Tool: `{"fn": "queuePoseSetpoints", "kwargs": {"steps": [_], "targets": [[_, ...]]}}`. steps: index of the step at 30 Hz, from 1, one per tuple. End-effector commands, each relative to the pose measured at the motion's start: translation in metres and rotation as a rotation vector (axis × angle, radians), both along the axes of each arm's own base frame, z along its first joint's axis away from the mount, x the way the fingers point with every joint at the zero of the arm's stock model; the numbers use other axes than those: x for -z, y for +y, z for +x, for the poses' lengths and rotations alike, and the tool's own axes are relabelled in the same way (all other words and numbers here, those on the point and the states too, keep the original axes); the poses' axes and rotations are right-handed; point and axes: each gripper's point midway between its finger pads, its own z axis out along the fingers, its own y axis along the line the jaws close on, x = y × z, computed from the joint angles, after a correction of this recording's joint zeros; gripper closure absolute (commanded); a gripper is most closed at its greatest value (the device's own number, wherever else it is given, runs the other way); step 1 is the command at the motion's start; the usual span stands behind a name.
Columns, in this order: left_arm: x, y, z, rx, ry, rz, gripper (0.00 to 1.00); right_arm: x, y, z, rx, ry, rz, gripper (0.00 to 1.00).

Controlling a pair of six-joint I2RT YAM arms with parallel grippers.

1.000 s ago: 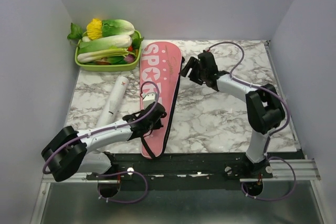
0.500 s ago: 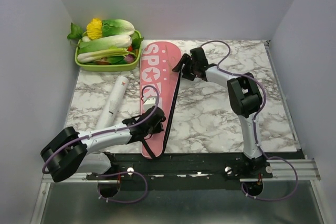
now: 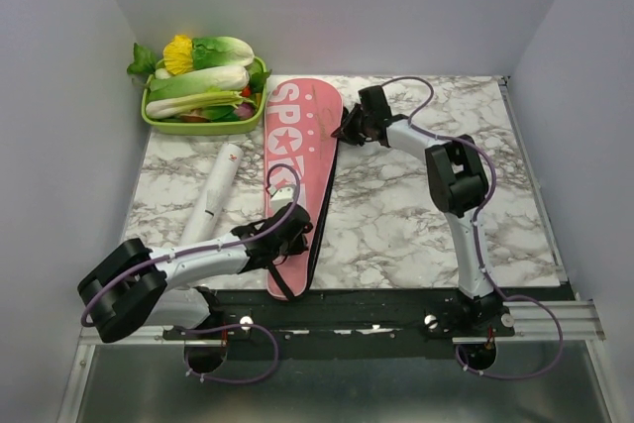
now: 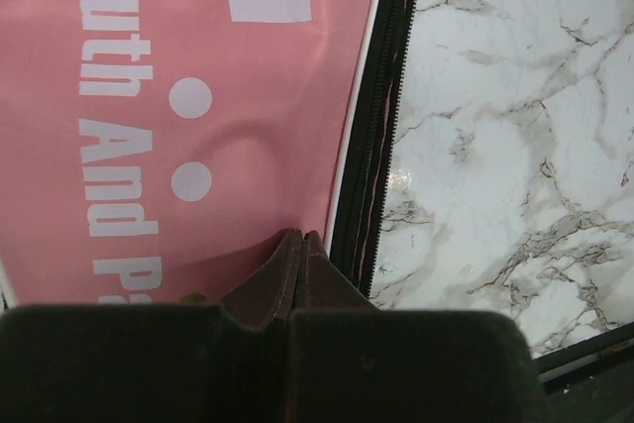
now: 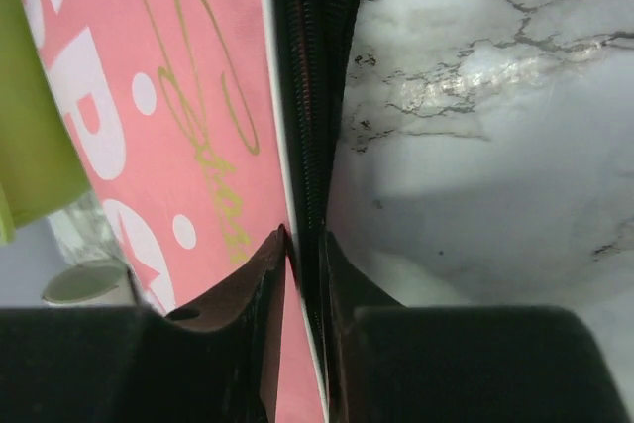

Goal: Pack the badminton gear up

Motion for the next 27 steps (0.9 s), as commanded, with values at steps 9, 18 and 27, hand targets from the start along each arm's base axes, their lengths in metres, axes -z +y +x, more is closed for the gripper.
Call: {"fn": "queuePoseSetpoints", "kwargs": {"steps": [9,18,27], "targets": [[-0.039,-0.06,-0.038,0.225,0.001,-0.086,1.0,0.016,-0.041,-0.014,0.223,0.124,0.097,0.99],[-0.063,-0.092,-0.069,0.318,-0.02,-0.115,1.0,0.033,-0.132,-0.07,0.633,0.146,0.142,0.99],[-0.022,-0.099,-0.079,0.312,0.007,-0.017,1.0,0.024,-0.174,-0.129,0.82,0.153,0.18,0.99]]}}
